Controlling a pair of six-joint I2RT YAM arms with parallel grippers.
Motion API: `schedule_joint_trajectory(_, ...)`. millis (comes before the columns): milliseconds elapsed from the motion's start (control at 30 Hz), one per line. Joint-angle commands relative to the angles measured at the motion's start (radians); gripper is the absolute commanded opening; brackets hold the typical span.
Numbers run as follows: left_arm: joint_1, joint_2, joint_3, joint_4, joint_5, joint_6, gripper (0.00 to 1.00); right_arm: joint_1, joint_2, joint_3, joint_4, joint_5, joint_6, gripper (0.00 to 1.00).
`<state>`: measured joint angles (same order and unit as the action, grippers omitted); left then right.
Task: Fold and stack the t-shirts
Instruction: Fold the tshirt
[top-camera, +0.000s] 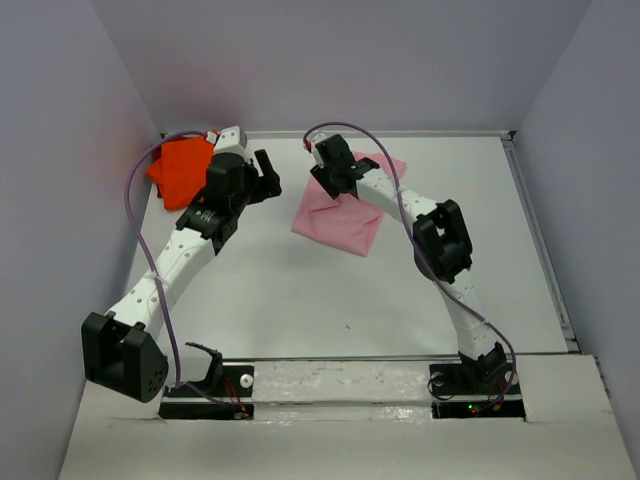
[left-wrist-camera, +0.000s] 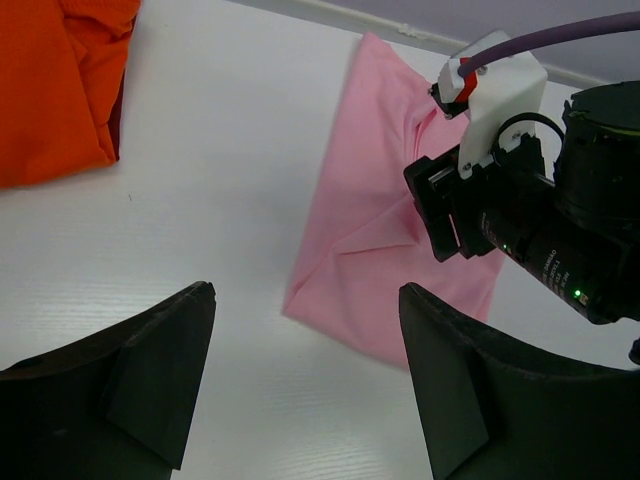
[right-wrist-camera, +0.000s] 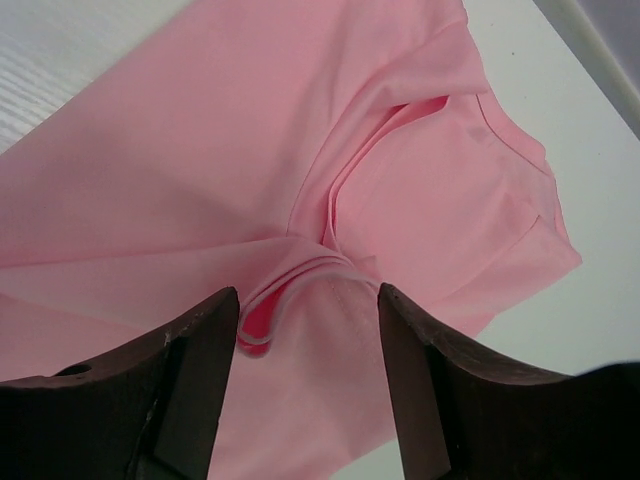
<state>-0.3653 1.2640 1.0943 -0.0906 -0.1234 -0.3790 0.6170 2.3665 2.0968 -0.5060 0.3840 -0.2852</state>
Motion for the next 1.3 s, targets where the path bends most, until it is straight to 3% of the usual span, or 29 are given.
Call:
schedule_joint_trajectory(0,-0.004,-0.008,0.003,0.046,0.014,0.003,0.83,0.013,-0.093,-0.034,0.027,-0.037,0.046,0.62)
schedule_joint_trajectory(433,-0.004,-0.009,0.003,0.046,0.004,0.006,0.83,0.061,-0.073,-0.081,0.027,-0.046,0.121,0.59)
schedule_joint_trajectory(867,-0.004,-0.011,-0.001,0.052,0.014,0.006,0.83,0.061,-0.088,-0.136,0.027,0.102,0.135,0.56)
schedule_joint_trajectory(1267,-0.004,-0.009,-0.004,0.057,0.025,0.006,0.83,0.061,-0.141,-0.19,0.035,0.136,0.161,0.56)
